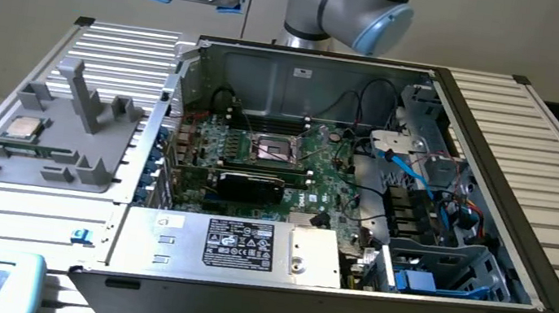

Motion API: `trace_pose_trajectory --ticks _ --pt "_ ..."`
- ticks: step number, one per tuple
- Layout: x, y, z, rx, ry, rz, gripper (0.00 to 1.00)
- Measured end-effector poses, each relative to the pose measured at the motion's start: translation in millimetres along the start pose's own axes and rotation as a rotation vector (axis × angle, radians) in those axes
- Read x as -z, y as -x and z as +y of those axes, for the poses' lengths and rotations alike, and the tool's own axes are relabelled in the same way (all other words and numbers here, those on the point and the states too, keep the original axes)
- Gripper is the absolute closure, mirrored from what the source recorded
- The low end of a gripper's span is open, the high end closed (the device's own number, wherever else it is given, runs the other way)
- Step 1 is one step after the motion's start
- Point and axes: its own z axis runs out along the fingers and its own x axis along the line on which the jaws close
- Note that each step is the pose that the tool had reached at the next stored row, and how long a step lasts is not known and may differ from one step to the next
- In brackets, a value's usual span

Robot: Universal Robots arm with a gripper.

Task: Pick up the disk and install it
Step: 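Pick up the disk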

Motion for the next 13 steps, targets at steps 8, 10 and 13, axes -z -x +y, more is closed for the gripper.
trace_pose_trajectory --ticks 8,10,13 --pt "-0.1 -13.0 -31.4 0.0 0.0001 -0.0002 0.63" --pt "-0.2 -14.3 -38.2 0.0 0.0 -0.0004 0.63" --pt "-0.4 -16.0 -47.1 0.0 0.0 -0.0003 0.63"
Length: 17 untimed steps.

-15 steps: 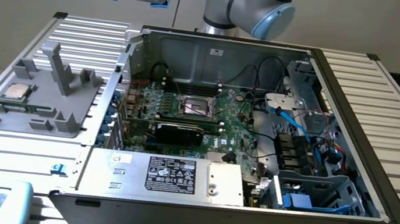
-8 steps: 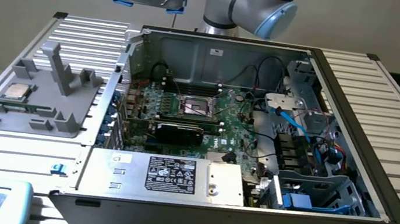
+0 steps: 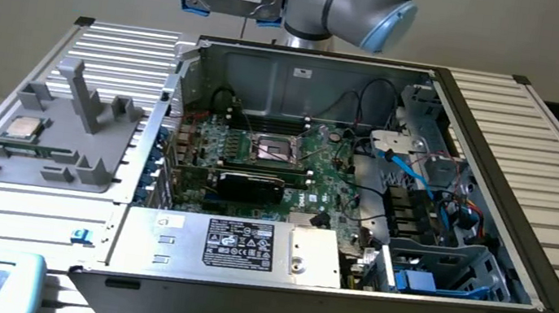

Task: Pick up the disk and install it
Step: 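Pick up the disk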

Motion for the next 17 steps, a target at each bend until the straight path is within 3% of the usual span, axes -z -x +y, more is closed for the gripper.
trace_pose_trajectory --ticks 10,17 --pt "0.0 -12.8 -22.5 0.0 0.0055 -0.001 0.63" --pt "-0.1 -23.0 -47.7 0.0 0.0072 -0.0019 0.63"
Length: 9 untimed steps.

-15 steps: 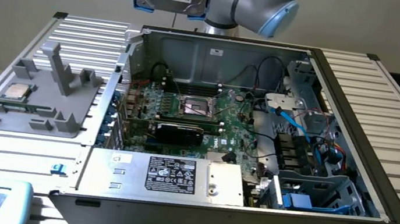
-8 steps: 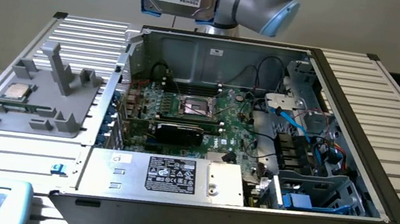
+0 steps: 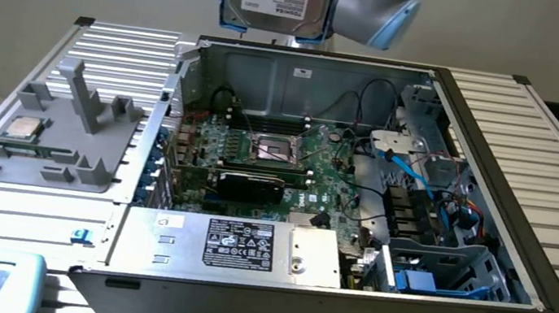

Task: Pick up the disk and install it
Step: 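Pick up the disk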

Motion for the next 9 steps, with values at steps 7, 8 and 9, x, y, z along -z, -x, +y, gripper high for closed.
trace_pose_trajectory --ticks 7,8,9 --pt "0.0 -8.1 -28.0 0.0 0.0008 -0.0009 0.63" --pt "0.0 -9.2 -32.3 0.0 0.001 -0.0011 0.63" --pt "0.1 -10.1 -35.9 0.0 0.001 -0.0011 0.63"
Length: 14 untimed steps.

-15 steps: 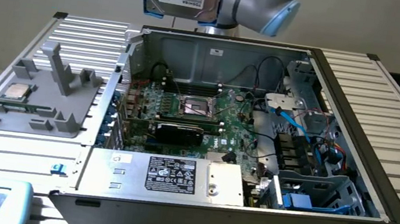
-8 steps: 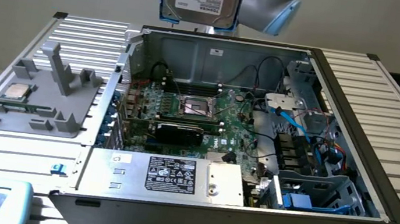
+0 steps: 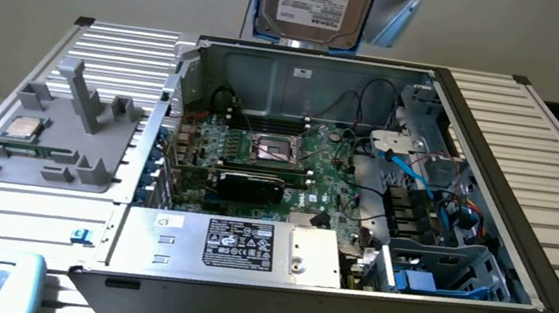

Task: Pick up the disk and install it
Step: 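Pick up the disk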

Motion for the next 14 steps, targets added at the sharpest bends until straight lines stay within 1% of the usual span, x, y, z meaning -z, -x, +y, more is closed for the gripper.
trace_pose_trajectory --ticks 10,12,14 --pt "0.2 -15.9 -33.4 0.0 -0.0006 -0.0007 0.63" --pt "0.3 -18.3 -39.2 0.0 -0.0041 -0.0009 0.63" --pt "0.3 -20.6 -44.9 0.0 -0.0091 -0.0013 0.63"
